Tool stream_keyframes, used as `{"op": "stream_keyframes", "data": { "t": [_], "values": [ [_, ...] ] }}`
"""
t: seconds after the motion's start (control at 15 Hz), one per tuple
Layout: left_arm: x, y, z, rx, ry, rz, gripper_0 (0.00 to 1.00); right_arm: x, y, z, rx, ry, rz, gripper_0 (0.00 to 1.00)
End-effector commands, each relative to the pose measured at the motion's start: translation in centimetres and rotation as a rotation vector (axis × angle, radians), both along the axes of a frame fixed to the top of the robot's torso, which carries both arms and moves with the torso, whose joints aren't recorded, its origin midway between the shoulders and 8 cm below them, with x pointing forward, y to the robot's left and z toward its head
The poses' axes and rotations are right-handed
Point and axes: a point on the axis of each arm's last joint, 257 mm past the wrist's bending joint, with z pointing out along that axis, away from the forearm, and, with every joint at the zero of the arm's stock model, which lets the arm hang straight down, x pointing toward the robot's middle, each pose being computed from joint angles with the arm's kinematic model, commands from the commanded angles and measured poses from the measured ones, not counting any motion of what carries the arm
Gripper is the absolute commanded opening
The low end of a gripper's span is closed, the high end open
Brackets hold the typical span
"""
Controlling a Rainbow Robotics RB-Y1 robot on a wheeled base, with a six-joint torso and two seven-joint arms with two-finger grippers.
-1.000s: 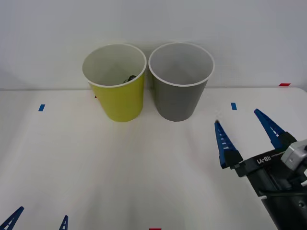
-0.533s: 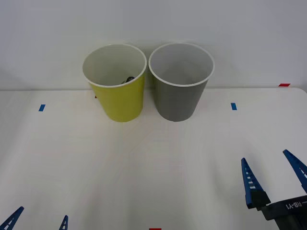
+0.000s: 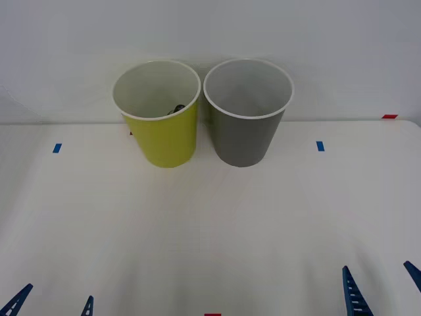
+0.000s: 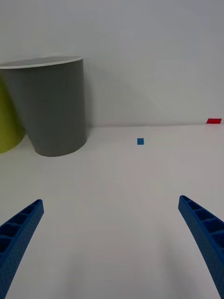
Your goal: Put cans in the gray bin and PET bottles in the light green bin.
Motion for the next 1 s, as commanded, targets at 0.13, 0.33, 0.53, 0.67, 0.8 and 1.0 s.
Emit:
{"op": "stream_keyframes", "data": {
  "t": [0.13, 0.33, 0.53, 0.67, 0.8, 1.0],
  "values": [
    [0.0, 0.0, 0.0, 0.000, 0.000, 0.000, 1.00, -1.6, 0.0, -0.1, 0.004, 0.009, -0.006, 1.00],
    [0.0, 0.0, 0.0, 0.000, 0.000, 0.000, 1.00, -2.4, -0.1, -0.2, 0.005, 0.016, -0.013, 1.00],
    [0.0, 0.0, 0.0, 0.000, 0.000, 0.000, 1.00, -2.5, -0.1, -0.2, 0.003, 0.015, -0.014, 1.00],
    [0.0, 0.0, 0.0, 0.000, 0.000, 0.000, 1.00, -2.5, -0.1, -0.2, 0.003, 0.015, -0.014, 1.00],
    [0.0, 0.0, 0.0, 0.000, 0.000, 0.000, 1.00, -2.5, -0.1, -0.2, 0.003, 0.015, -0.014, 1.00],
    [0.0, 0.0, 0.0, 0.000, 0.000, 0.000, 1.00, -2.5, -0.1, -0.2, 0.003, 0.015, -0.014, 1.00]
  ]
}}
